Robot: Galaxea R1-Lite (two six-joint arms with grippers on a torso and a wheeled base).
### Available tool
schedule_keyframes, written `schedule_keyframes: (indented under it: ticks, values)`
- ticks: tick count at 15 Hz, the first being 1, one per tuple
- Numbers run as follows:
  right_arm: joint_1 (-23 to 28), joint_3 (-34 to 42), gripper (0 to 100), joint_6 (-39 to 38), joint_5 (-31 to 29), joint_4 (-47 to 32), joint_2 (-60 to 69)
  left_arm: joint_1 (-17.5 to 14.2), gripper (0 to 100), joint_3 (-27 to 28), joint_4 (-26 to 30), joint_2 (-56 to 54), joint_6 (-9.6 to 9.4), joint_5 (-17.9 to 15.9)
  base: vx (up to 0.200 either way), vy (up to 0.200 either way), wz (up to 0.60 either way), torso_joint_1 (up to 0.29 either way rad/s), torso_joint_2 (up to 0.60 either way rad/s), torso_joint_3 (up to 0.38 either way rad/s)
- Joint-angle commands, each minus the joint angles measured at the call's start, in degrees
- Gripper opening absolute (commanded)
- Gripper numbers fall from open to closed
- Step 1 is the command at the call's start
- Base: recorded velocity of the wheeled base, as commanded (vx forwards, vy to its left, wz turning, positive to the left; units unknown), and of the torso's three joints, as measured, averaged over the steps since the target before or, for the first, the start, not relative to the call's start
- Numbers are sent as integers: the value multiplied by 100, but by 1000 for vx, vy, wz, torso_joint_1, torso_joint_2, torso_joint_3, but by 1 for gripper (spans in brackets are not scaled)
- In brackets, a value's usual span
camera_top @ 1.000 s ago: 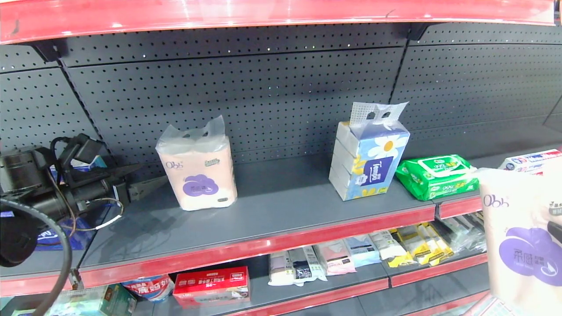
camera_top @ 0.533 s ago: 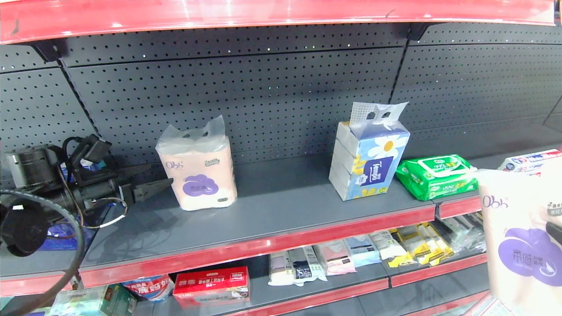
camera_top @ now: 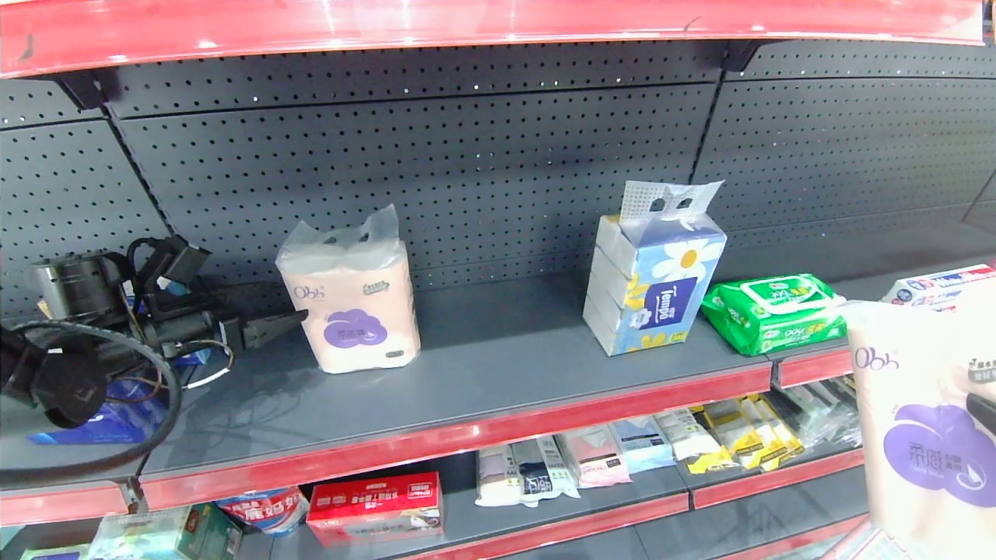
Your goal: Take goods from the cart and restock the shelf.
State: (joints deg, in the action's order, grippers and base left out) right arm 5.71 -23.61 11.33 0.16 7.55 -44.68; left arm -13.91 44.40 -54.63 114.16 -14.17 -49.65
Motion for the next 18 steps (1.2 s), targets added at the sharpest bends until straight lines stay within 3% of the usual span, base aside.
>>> schedule_keyframes:
  ticks: [1, 11, 18]
  values:
    - [1, -3, 0, 10, 2, 1, -32, -50, 100, 218, 22, 185, -7, -36, 0, 0, 0, 0, 0, 0]
    - [1, -3, 0, 177, 2, 1, -120, 108, 100, 842, 101, 651, -7, -686, 0, 0, 0, 0, 0, 0]
    - [-8, 15, 0, 177, 2, 1, -120, 196, 100, 1150, 101, 932, 2, -967, 0, 0, 0, 0, 0, 0]
